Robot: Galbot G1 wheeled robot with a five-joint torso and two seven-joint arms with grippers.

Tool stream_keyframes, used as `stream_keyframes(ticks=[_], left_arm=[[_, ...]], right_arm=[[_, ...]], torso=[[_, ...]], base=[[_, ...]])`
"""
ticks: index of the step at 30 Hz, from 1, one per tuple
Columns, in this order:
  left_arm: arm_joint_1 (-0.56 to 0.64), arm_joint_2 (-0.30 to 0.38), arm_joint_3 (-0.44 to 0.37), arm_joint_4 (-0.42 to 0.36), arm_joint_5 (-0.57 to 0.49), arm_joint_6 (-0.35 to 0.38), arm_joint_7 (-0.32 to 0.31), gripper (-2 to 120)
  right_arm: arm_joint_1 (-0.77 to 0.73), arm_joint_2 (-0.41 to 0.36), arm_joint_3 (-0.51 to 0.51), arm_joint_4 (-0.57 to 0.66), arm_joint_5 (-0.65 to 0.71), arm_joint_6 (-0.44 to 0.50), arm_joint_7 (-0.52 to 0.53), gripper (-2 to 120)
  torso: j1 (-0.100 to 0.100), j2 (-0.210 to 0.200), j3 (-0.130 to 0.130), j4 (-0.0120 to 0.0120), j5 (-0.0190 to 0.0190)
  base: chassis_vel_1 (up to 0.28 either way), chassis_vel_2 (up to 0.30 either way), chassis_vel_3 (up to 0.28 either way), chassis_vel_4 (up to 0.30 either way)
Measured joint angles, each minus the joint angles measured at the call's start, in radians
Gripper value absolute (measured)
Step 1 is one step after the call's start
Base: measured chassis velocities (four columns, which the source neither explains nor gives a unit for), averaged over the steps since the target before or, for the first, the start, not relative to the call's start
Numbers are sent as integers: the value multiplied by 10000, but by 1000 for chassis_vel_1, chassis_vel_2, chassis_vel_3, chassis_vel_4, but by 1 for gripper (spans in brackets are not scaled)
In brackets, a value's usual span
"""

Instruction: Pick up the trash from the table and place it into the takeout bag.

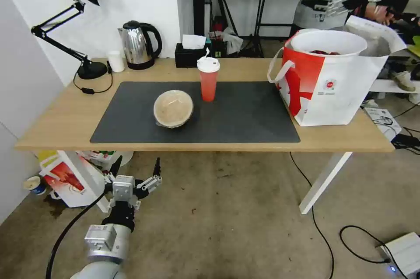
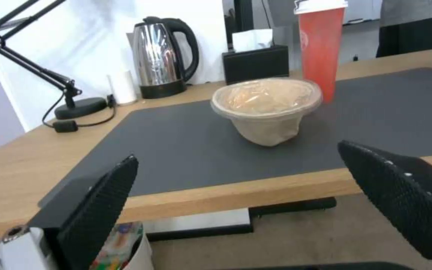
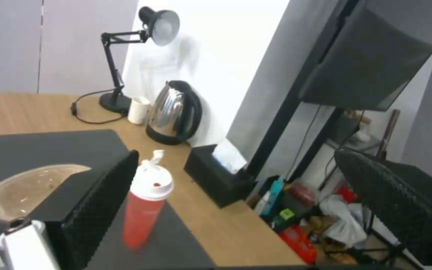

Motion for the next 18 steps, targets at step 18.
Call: stream_keyframes(ticks=[18], left_arm=[[0,1,0,0,0,0,0,100]], right_arm=[[-2945,699,1575,3579,560,931,6186,100]], torso=[[-1,0,0,1,-2]], base=[[0,0,0,0]])
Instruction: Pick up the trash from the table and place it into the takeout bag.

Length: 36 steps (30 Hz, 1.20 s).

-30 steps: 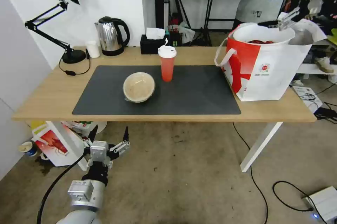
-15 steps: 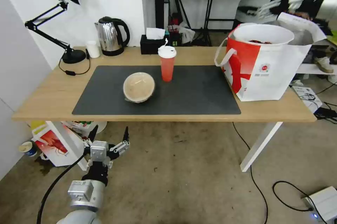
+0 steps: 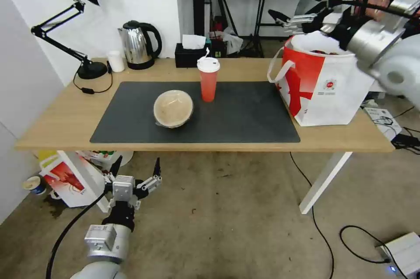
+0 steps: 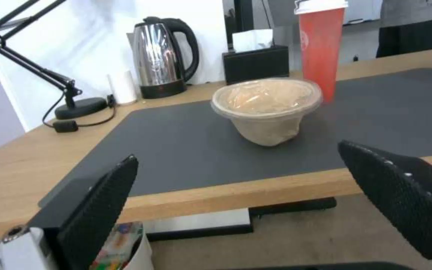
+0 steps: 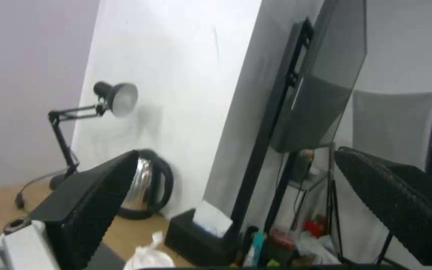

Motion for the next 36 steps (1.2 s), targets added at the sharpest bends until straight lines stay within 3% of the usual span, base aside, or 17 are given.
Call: stream_keyframes(ticks=[12,21,29,36], left_arm=[[0,0,0,0,0,0,0,100],[0,1,0,0,0,0,0,100],[0,0,0,0,0,0,-1,100],[0,0,0,0,0,0,-1,100]], right_arm=[[-698,161,77,694,42,855,1312,100],[-2832,721,1462,1745,-292,956,1938,100],[-5927,1343,3252,3160,-1099,967,2635,100],[-7556,1692,3959,3799,-1932,1319,2886,100]], torso=[[0,1,0,-1,-2],[-1,0,0,0,0],[-2,1,-1,-2,0],[-2,0,-1,0,-1]], base=[[0,0,0,0],[0,0,0,0],[0,0,0,0],[0,0,0,0]])
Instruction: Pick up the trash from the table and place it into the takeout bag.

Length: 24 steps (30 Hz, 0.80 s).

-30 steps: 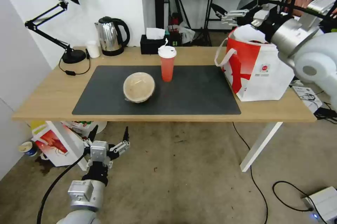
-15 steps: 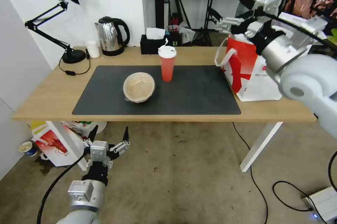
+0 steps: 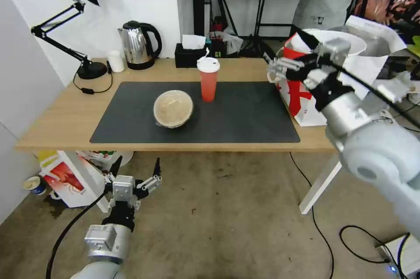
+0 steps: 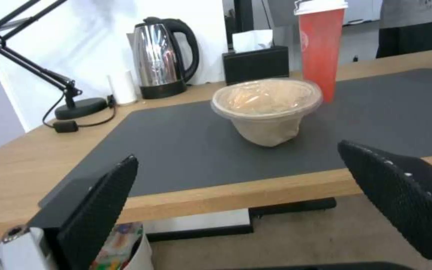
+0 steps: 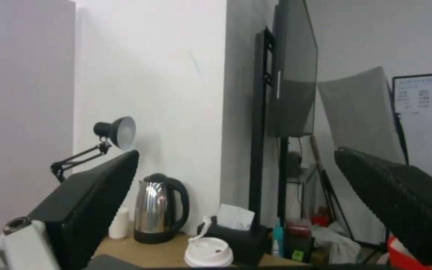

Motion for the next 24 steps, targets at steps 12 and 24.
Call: stream_keyframes(ticks=[12,24], left_arm=[[0,0,-1,0,0,0,0,100],[0,0,-2,0,0,0,0,100]], right_arm=[[-2637,726,865,846,-1895,481,531,100],[-5440,1924,1450,789,-4234,1904,828,100]], torso=[[0,0,1,0,1],[0,0,1,1,3]], base=[[0,0,0,0],[0,0,0,0]])
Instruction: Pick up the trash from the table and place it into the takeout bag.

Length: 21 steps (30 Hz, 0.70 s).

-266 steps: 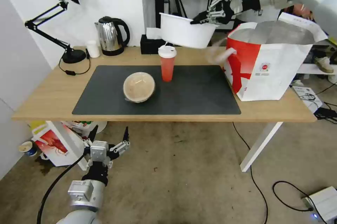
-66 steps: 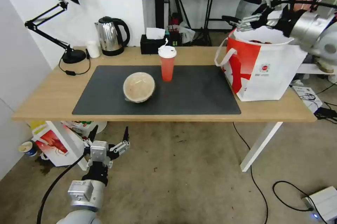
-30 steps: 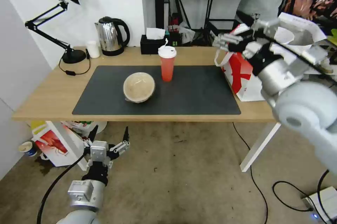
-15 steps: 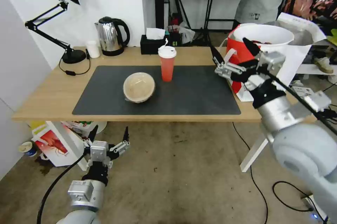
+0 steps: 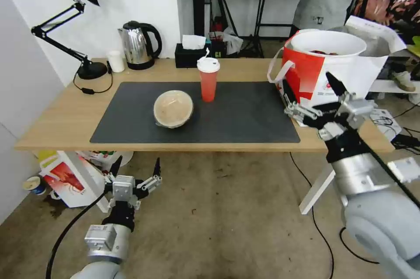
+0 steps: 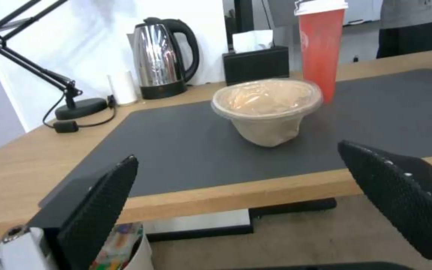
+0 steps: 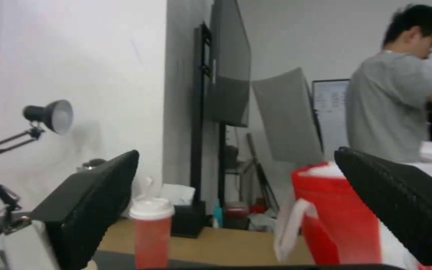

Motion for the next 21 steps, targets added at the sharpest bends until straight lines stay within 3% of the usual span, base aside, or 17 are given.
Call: stream_keyframes(ticks=[14,21], left_arm=[[0,0,2,0,0,0,0,100],[0,0,2,0,0,0,0,100]], right_arm=[[-1639,2171,-778,-614,-2544,1299,136,100],[-2113,2905,-1158,-865,-3488,1982,272,100]], torso=[[2,-2,0,0,-2],[2,-2,0,-1,-3]], base=[[0,0,0,0],[0,0,0,0]])
